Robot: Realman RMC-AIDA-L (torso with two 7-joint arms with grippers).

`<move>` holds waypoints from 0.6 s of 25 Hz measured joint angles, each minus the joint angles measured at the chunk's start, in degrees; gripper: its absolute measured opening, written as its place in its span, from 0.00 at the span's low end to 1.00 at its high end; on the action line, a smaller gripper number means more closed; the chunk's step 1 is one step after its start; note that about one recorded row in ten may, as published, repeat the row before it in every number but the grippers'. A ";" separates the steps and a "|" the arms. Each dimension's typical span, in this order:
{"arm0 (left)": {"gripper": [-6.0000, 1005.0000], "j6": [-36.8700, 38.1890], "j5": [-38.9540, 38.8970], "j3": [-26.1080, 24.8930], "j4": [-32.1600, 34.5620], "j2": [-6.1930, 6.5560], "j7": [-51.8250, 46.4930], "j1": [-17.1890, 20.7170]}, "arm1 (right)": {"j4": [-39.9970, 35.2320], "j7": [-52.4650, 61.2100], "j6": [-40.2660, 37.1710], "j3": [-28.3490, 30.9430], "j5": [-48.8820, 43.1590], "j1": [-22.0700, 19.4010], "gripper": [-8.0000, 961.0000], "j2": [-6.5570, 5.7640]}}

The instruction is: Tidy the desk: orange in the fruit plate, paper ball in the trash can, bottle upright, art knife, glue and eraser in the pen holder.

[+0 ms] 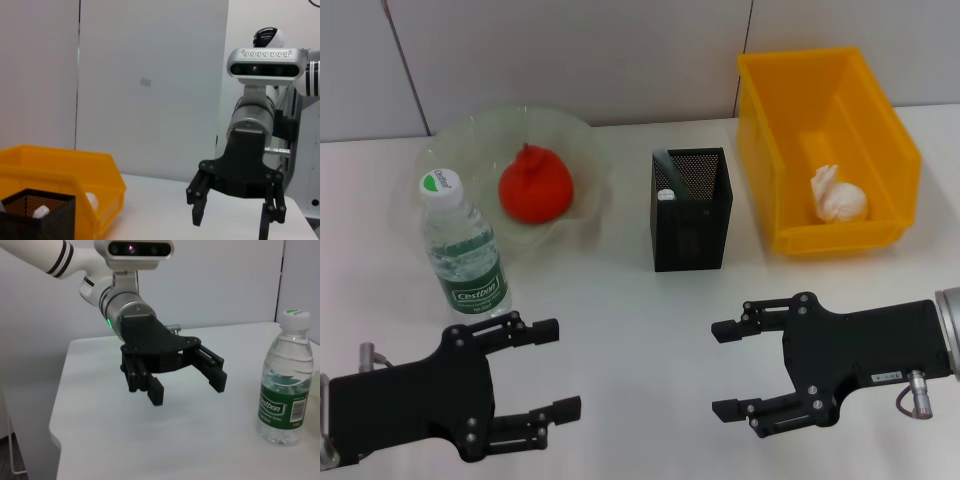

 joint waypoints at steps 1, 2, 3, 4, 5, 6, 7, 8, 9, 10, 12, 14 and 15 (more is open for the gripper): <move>0.80 -0.09 0.30 -0.04 0.00 -0.11 0.00 -0.02 | 0.00 0.00 0.00 -0.08 0.01 0.00 0.80 0.00; 0.80 -0.22 0.95 -0.21 0.00 -0.28 0.00 -0.09 | 0.00 0.00 0.00 -0.16 0.02 0.00 0.80 0.00; 0.80 -0.35 1.59 -0.31 0.00 -0.44 0.00 -0.18 | 0.00 0.00 0.00 -0.23 0.02 0.00 0.80 0.00; 0.80 -0.59 2.20 -0.34 0.00 -0.71 -0.02 -0.33 | 0.00 0.00 0.00 -0.35 0.02 0.00 0.80 0.00; 0.80 -0.59 2.20 -0.34 0.00 -0.71 -0.02 -0.33 | 0.00 0.00 0.00 -0.35 0.02 0.00 0.80 0.00; 0.80 -0.69 2.39 -0.35 0.00 -0.84 -0.03 -0.39 | 0.00 0.00 0.00 -0.40 0.02 -0.01 0.80 0.00; 0.80 -0.74 2.50 -0.36 0.00 -0.93 -0.03 -0.41 | 0.00 -0.01 0.00 -0.42 0.02 -0.01 0.80 0.00; 0.80 -0.77 2.52 -0.37 0.00 -0.96 -0.01 -0.41 | 0.00 -0.01 0.00 -0.43 0.02 -0.01 0.80 0.00; 0.80 -0.82 2.52 -0.43 0.00 -1.00 0.01 -0.41 | 0.00 -0.01 0.00 -0.44 0.02 -0.01 0.80 0.00; 0.80 -0.82 2.52 -0.43 0.00 -1.00 0.01 -0.41 | 0.00 0.00 0.00 -0.44 0.02 -0.01 0.80 0.00; 0.80 -0.96 2.52 -0.47 0.00 -1.01 0.01 -0.44 | -0.01 -0.01 0.00 -0.44 0.02 -0.01 0.80 0.00; 0.80 -1.14 2.53 -0.43 0.00 -1.01 0.01 -0.47 | -0.11 0.00 0.00 -0.43 0.02 0.02 0.80 0.00; 0.80 -1.14 2.53 -0.43 0.00 -1.01 0.01 -0.47 | -0.11 0.00 0.00 -0.43 0.02 0.02 0.80 0.00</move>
